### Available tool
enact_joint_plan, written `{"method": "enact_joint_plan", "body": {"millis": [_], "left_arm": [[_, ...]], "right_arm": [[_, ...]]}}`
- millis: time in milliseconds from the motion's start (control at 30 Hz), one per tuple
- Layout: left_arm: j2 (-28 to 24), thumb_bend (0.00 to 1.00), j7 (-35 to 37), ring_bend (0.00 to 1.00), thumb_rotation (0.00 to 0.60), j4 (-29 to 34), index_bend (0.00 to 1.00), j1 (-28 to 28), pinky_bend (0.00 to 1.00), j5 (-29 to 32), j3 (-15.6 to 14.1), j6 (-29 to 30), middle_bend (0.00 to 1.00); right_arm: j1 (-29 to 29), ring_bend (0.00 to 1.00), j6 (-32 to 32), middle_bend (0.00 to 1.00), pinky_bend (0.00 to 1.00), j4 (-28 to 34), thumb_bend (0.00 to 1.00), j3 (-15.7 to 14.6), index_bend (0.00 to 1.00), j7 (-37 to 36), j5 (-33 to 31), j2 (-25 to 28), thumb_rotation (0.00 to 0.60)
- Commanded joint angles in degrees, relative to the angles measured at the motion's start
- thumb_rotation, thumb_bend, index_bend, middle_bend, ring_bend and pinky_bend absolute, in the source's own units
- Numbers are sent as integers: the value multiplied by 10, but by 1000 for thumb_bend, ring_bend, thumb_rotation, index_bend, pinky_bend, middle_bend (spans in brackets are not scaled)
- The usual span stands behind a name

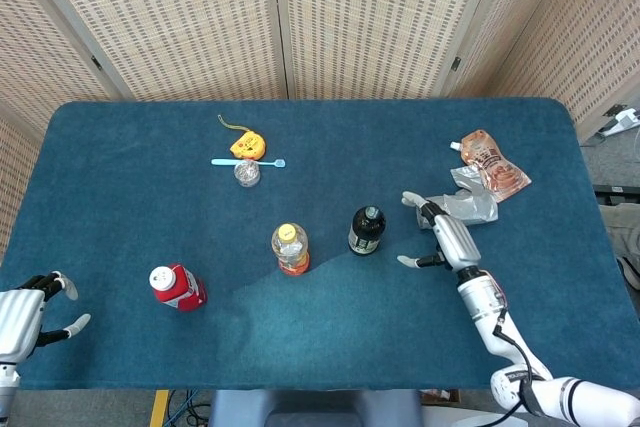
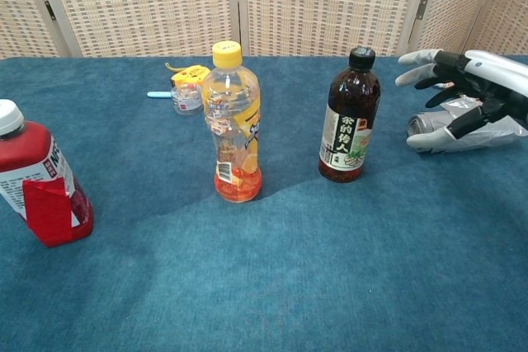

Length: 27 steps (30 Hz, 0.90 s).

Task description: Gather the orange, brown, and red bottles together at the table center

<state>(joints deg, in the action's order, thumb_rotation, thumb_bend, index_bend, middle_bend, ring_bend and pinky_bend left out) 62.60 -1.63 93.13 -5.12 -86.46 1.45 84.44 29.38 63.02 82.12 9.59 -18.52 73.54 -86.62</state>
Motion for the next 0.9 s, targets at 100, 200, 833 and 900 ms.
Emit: {"method": "enact_joint_plan", "body": {"millis": [100, 200, 833, 900], "left_arm": [[0, 135, 0, 411, 600, 1, 550, 0, 611, -1, 0, 1, 454], [-1, 135, 1, 411, 600, 1, 550, 1, 611, -1, 0, 2, 454], [-5, 134, 9, 411, 600, 4, 550, 2, 611, -1, 1, 5, 454], [-6, 135, 10, 411, 600, 5, 550, 2, 611, -1, 1, 6, 454]], "right_arm": [[6, 132, 23, 246, 248, -60, 0, 14, 190, -40, 21, -59, 600], [12, 135, 20, 257, 249, -89, 0, 18, 203, -59, 26, -84, 600], [48, 158, -30, 269, 269, -187, 0, 24, 211, -116, 39, -161, 600], [53, 167, -36, 277, 288, -192, 0, 26, 216, -116, 38, -166, 600]]}}
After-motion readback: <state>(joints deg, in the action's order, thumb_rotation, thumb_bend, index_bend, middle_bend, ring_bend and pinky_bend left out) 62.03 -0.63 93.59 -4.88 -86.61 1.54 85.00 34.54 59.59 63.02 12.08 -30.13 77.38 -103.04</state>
